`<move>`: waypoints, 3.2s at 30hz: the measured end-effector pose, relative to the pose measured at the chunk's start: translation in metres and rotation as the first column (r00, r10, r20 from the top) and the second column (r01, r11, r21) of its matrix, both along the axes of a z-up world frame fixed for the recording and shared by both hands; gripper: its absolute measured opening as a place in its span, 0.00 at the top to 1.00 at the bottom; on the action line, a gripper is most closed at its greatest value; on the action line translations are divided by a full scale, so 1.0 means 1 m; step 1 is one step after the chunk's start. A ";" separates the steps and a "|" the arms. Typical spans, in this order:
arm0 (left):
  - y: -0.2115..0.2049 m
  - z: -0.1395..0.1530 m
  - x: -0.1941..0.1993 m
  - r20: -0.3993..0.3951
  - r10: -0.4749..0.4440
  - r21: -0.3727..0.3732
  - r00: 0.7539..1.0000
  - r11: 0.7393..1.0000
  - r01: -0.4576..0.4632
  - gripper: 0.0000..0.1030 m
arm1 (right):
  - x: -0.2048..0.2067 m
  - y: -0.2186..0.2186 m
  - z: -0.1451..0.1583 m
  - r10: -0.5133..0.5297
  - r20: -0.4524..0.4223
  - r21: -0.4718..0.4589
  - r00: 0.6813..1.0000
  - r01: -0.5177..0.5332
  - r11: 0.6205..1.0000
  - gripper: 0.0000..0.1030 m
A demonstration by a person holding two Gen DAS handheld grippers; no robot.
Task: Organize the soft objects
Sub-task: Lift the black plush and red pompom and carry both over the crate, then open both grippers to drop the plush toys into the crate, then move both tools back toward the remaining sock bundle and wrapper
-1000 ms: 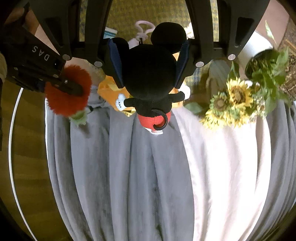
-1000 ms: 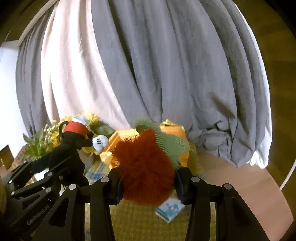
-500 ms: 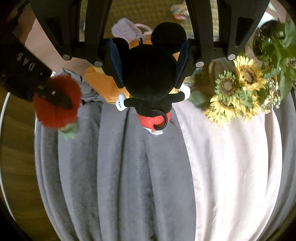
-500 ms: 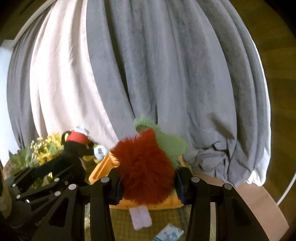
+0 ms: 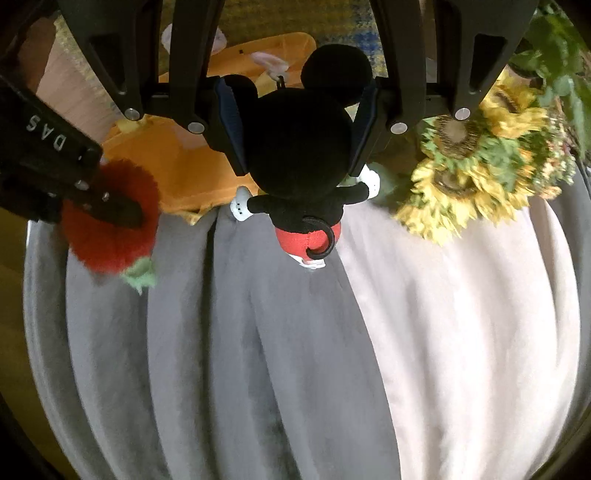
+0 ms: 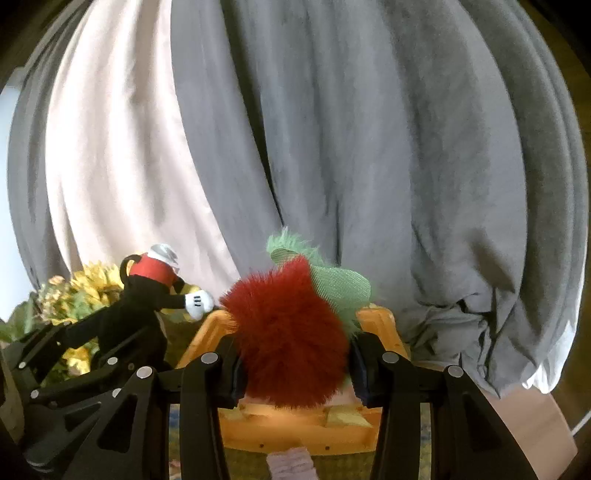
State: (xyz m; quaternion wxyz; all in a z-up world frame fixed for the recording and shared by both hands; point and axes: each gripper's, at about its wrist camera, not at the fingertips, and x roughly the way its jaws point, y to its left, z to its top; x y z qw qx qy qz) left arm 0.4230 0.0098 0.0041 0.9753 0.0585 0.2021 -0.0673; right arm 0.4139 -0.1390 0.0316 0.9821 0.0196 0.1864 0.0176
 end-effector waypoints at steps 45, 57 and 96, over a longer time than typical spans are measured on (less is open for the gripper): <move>-0.013 -0.007 0.042 -0.121 -0.097 -0.043 0.988 0.995 0.092 0.29 | 0.048 -0.046 -0.031 -0.147 -0.155 0.058 0.977 0.157 0.986 0.29; 0.021 0.019 -0.028 -0.026 -0.009 -0.038 1.000 0.999 0.008 0.29 | -0.015 -0.019 0.002 -0.164 -0.040 0.056 0.986 0.166 0.985 0.20; 0.062 -0.115 -0.093 -0.264 0.130 -0.054 0.956 0.987 -0.149 0.29 | -0.051 0.027 -0.118 -0.019 -0.284 0.050 0.959 0.034 0.998 0.19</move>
